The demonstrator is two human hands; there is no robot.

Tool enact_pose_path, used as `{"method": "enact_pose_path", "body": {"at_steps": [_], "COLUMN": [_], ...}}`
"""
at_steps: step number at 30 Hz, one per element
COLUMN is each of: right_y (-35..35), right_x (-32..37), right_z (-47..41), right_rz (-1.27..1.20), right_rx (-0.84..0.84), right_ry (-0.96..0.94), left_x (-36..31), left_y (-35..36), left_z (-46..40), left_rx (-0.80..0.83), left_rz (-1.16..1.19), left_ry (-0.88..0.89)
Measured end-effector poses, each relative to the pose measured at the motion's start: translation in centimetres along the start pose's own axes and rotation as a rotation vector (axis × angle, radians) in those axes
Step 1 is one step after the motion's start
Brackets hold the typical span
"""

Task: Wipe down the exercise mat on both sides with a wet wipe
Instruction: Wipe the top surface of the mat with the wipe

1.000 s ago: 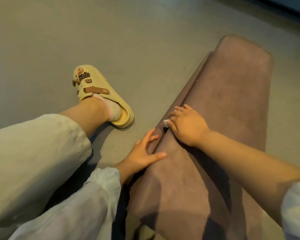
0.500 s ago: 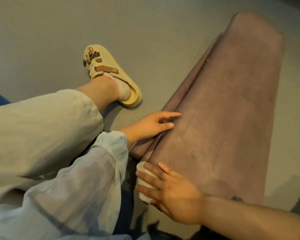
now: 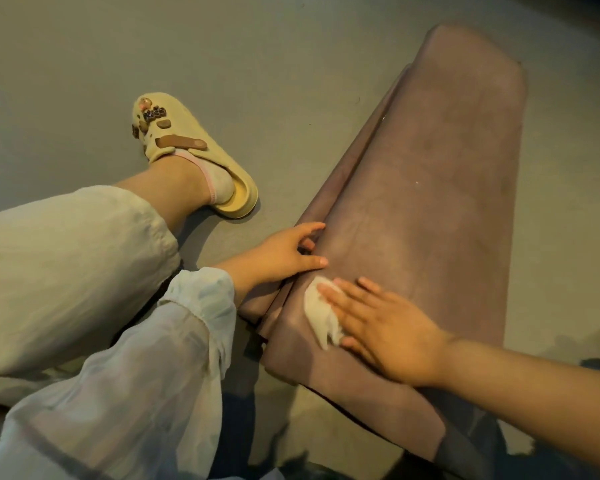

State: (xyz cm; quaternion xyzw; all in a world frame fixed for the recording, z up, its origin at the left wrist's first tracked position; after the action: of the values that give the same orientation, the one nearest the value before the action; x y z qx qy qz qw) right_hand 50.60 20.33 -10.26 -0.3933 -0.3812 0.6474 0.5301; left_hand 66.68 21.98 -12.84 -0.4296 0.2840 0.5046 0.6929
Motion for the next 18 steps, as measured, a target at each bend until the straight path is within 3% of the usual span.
{"method": "enact_pose_path", "body": {"at_steps": [6, 14, 16, 18], "right_y": [-0.6, -0.9, -0.9, -1.2], "right_x": [-7.6, -9.3, -8.7, -8.1], "right_z": [1.6, 2.4, 2.4, 2.5], "right_rz": [-0.336, -0.993, -1.114, -1.191], "right_rx": [-0.046, -0.236, -0.260, -0.327], "right_ry": [0.358, 0.578, 0.580, 0.561], "left_x": [0.3, 0.1, -1.9, -5.0], "left_y": [0.3, -2.9, -3.4, -3.1], "left_z": [-0.5, 1.0, 1.9, 2.7], "left_rx": [-0.129, -0.344, -0.414, -0.413], "left_rz": [-0.139, -0.177, -0.256, -0.177], "left_ry": [-0.098, -0.120, -0.018, 0.181]}}
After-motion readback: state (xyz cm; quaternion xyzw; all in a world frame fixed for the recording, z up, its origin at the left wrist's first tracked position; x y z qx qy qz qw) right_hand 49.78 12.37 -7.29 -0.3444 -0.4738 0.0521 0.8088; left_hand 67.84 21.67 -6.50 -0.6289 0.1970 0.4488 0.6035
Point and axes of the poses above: each hand's wrist, its own z-axis away from the middle knuckle, its own y-axis out of the palm, x = y × z, the point moved 6 cm from there along -z, towards the middle knuckle, and after that the axes turned 15 degrees about x, right-handed, at the moved point
